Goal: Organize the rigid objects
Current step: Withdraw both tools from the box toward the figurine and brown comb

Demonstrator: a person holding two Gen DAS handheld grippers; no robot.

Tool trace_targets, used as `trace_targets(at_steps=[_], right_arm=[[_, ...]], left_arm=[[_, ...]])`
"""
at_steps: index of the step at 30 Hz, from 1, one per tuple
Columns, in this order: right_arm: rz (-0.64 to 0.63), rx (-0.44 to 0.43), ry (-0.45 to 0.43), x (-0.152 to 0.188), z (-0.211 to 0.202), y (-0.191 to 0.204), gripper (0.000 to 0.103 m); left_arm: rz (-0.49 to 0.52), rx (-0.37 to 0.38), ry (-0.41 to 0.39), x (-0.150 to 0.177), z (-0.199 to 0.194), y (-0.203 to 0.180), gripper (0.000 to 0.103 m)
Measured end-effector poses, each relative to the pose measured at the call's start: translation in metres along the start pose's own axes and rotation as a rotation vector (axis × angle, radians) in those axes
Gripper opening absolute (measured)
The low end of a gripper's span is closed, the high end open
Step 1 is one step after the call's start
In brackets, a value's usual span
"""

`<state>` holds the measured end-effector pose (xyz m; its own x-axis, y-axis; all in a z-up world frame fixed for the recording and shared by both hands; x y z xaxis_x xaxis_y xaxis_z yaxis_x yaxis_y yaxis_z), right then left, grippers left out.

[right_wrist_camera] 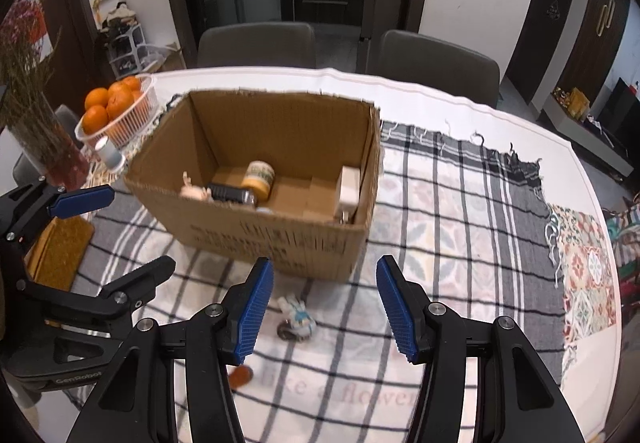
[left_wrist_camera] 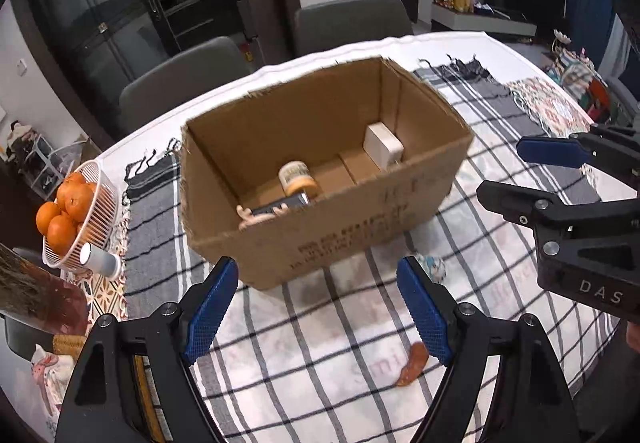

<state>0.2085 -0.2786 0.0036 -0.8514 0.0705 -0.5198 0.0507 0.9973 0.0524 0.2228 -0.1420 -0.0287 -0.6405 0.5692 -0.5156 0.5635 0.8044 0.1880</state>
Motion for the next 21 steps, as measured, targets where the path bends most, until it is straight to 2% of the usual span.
trace_targets(at_steps=[12,21], right_arm=[[-0.129,-0.032,0.053,0.043,0.011,0.01,0.055],[-0.21,-0.044,0.151,0.065,0.027,0.015,0.055]], left_arm=[[0.065,0.055,0.051,0.037,0.016,-0.039,0.081],[0.088,0.103,0.106,0.051,0.025,-0.056,0.08]])
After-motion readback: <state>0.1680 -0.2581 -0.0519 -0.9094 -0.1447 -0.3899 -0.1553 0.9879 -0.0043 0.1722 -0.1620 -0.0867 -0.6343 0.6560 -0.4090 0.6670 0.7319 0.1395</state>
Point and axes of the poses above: each gripper's, at about its wrist camera, not at the fingertips, and z roughly the way its jaws point, y to its left, x to its underside, the point moved 3 cm from there along z, roughly the way its jaws point, and after that the axes turned 7 degrees about z, right-handed, at the moved point
